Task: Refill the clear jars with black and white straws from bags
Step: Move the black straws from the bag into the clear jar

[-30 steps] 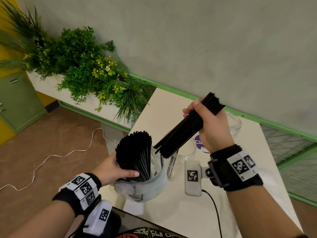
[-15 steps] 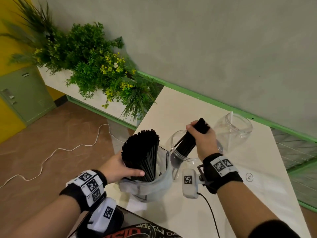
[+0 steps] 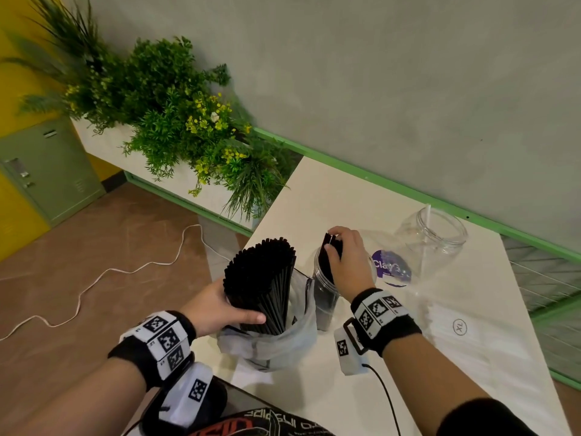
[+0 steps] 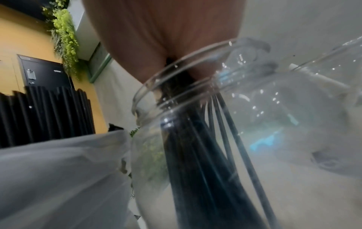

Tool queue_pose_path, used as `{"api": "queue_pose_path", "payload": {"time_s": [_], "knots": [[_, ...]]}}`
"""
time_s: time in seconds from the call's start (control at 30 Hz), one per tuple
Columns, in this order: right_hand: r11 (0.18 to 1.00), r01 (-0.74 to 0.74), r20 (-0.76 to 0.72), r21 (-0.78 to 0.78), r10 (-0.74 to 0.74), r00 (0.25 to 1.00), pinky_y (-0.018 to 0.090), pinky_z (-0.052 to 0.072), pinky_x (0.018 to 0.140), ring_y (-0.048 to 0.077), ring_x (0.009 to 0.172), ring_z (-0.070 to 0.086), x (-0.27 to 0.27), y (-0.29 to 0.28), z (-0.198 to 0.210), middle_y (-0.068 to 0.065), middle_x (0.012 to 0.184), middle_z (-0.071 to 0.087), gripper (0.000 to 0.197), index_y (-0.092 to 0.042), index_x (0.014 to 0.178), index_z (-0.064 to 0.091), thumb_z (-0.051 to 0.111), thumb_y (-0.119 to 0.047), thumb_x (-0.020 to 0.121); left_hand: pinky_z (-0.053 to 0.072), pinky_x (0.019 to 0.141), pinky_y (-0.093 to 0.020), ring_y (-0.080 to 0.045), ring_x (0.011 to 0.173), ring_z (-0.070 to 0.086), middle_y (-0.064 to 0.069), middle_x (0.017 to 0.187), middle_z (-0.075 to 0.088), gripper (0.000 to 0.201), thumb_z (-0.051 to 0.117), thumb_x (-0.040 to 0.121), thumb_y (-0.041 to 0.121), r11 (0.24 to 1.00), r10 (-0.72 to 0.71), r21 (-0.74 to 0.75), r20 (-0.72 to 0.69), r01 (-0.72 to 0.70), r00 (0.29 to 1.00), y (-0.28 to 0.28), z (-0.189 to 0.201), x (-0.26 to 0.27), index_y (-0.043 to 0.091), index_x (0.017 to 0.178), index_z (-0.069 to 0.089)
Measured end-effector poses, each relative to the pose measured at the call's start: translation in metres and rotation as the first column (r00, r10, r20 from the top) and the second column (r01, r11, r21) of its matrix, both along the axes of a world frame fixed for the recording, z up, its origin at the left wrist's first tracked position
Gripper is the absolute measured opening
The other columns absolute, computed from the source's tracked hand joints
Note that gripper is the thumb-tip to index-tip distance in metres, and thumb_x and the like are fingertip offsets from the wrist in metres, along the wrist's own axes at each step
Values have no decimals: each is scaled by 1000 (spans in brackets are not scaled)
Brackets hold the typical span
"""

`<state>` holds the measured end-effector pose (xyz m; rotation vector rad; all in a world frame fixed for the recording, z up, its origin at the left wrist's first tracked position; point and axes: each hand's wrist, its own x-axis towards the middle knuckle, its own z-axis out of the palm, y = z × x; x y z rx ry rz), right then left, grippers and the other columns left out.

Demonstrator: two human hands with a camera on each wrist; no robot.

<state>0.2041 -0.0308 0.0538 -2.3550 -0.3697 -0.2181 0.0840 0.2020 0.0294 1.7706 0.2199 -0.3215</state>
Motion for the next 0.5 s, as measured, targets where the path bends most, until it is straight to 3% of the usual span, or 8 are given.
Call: {"api": "queue_pose_path", "payload": {"time_s": [0.13, 0.27, 0.37, 0.43, 0.5], "knots": [[997, 29, 91, 74, -36, 995, 15, 34, 90, 13, 98, 47, 8, -4, 6, 1, 107, 46, 18, -7, 108, 57, 45, -1, 96, 42, 81, -9, 11, 98, 52, 22, 106, 61, 92, 84, 20, 67, 1000, -23, 3, 14, 23, 1000, -1, 3, 0, 43, 103, 50], [992, 58, 196, 116, -80, 977, -1, 29, 84, 9, 93, 46, 19, -21, 16, 6, 107, 51, 18, -2, 108, 59, 45, 1, 96, 44, 96, -24, 5, 104, 55, 18, 110, 63, 96, 85, 21, 69, 999, -31, 26, 7, 31, 999, 1, 1, 0, 42, 108, 51], [991, 62, 168, 121, -82, 982, 3, 35, 83, 10, 94, 52, 20, -35, 12, 2, 106, 60, 18, -6, 109, 61, 48, -3, 96, 45, 97, -27, 2, 105, 56, 17, 110, 64, 95, 85, 22, 69, 999, -42, 29, 9, 42, 999, 0, 1, -1, 42, 107, 52], [992, 57, 130, 110, -71, 989, 14, 41, 90, 10, 97, 54, 18, -39, 6, 0, 110, 62, 22, -11, 112, 61, 49, -3, 96, 44, 95, -24, 5, 103, 56, 18, 108, 64, 95, 84, 20, 70, 999, -39, 27, 6, 39, 999, -1, 1, -1, 42, 105, 53], [995, 42, 161, 90, -56, 985, 14, 36, 100, 8, 110, 50, 18, -41, 1, 1, 125, 56, 29, -11, 118, 58, 46, 2, 95, 44, 94, -24, 4, 103, 55, 18, 108, 64, 95, 84, 20, 70, 999, -37, 28, 1, 37, 999, -2, 1, -2, 42, 105, 53]]}}
